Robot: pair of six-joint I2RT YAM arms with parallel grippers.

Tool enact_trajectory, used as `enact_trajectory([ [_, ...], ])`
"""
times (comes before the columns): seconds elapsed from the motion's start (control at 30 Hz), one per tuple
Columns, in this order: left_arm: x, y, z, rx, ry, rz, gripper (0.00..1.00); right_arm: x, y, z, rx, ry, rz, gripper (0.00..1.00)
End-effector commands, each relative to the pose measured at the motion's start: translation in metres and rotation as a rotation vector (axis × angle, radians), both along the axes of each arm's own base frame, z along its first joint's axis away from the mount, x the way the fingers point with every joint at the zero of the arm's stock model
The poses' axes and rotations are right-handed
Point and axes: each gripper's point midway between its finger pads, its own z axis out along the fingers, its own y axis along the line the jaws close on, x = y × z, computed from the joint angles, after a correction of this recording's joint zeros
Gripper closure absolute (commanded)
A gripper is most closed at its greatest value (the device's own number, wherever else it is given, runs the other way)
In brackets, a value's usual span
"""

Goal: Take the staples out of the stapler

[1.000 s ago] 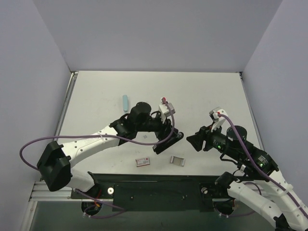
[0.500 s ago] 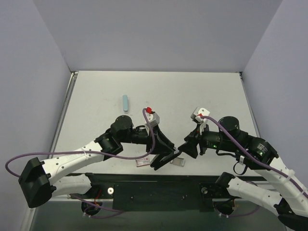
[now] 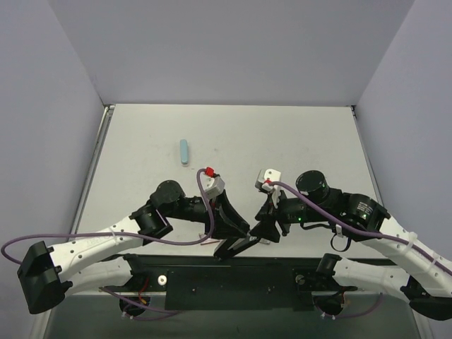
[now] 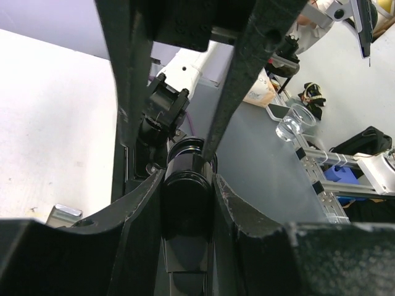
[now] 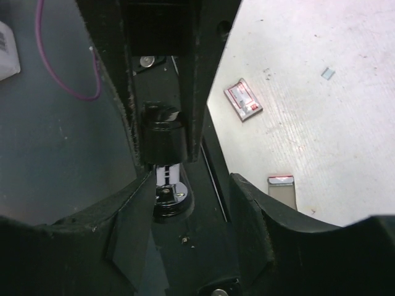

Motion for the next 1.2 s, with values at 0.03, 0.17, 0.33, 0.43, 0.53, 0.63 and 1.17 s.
enact_trajectory([
  [0.03, -0.005, 0.009, 0.047, -0.147, -0.095, 0.013, 1.0, -0.016, 0.012, 0.01, 0.027, -0.011, 0.102, 0.55],
  [0.17, -0.007, 0.011, 0.047, -0.147, -0.103, 0.014, 1.0, -0.022, 0.015, 0.008, 0.03, 0.004, 0.132, 0.58],
  [0.33, -0.01, 0.014, 0.053, -0.159, -0.116, 0.007, 1.0, -0.026, 0.018, 0.011, 0.047, 0.006, 0.157, 0.66],
  [0.43, -0.01, 0.015, 0.053, -0.158, -0.116, 0.009, 1.0, -0.029, 0.022, 0.013, 0.059, 0.015, 0.177, 0.72],
  [0.53, -0.009, 0.014, 0.054, -0.158, -0.116, 0.009, 1.0, -0.03, 0.026, 0.011, 0.055, 0.033, 0.194, 0.76],
  [0.63, -0.01, 0.014, 0.055, -0.161, -0.122, 0.003, 1.0, -0.031, 0.028, 0.007, 0.046, 0.038, 0.205, 0.82],
  [1.17, -0.01, 0.022, 0.077, -0.206, -0.146, 0.052, 1.0, -0.041, 0.005, -0.022, 0.065, 0.049, 0.156, 1.0],
])
